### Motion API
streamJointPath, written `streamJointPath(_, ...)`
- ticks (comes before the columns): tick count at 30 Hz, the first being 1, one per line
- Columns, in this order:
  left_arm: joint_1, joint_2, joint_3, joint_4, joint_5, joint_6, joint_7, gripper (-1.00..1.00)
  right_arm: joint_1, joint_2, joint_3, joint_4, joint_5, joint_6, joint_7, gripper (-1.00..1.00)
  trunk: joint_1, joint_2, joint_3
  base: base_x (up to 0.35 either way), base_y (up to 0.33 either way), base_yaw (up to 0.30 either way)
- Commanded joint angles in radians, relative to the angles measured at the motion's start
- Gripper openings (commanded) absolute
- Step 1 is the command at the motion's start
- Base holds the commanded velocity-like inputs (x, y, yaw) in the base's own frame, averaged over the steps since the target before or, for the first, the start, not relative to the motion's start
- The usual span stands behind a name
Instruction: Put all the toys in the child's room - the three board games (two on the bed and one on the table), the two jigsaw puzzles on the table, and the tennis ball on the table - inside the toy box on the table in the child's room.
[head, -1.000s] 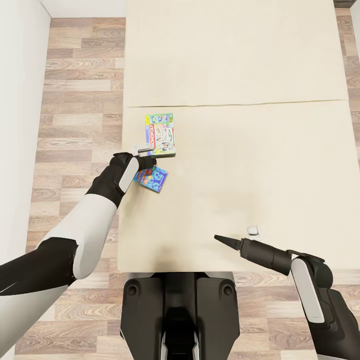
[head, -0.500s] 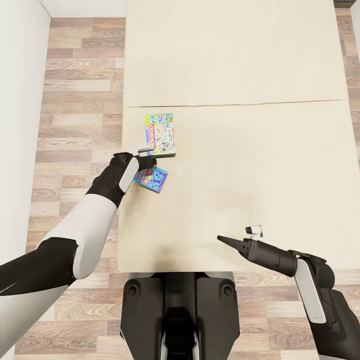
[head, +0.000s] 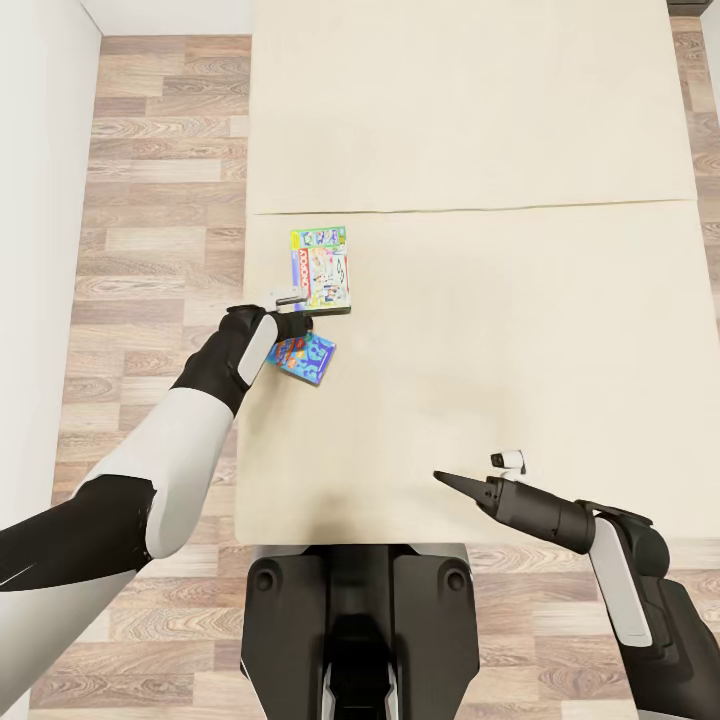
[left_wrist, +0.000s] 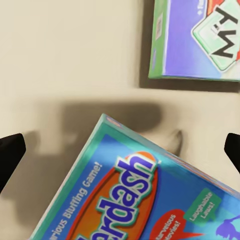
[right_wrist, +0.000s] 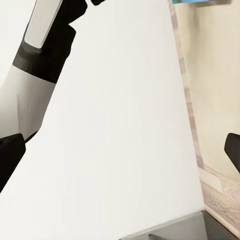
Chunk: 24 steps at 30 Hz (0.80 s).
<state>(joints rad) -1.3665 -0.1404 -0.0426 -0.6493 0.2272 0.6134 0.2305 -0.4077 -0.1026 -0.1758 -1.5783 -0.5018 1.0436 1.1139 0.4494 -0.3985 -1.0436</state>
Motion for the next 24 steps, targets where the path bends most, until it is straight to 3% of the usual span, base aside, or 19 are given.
streamJointPath(1,0.000,0.001,-0.004,-0.001,0.011,0.003,0.009,1.00,0.000,0.001,-0.001,0.000,0.002,0.004,0.004,1.00,0.001,-0.002,-0.001,0.000,0.000,0.000)
streamJointPath(24,0.000,0.002,-0.002,-0.001,0.010,0.003,0.007,1.00,0.000,0.005,0.002,0.000,0.003,0.004,0.004,1.00,0.001,-0.002,-0.001,-0.073,0.000,0.000)
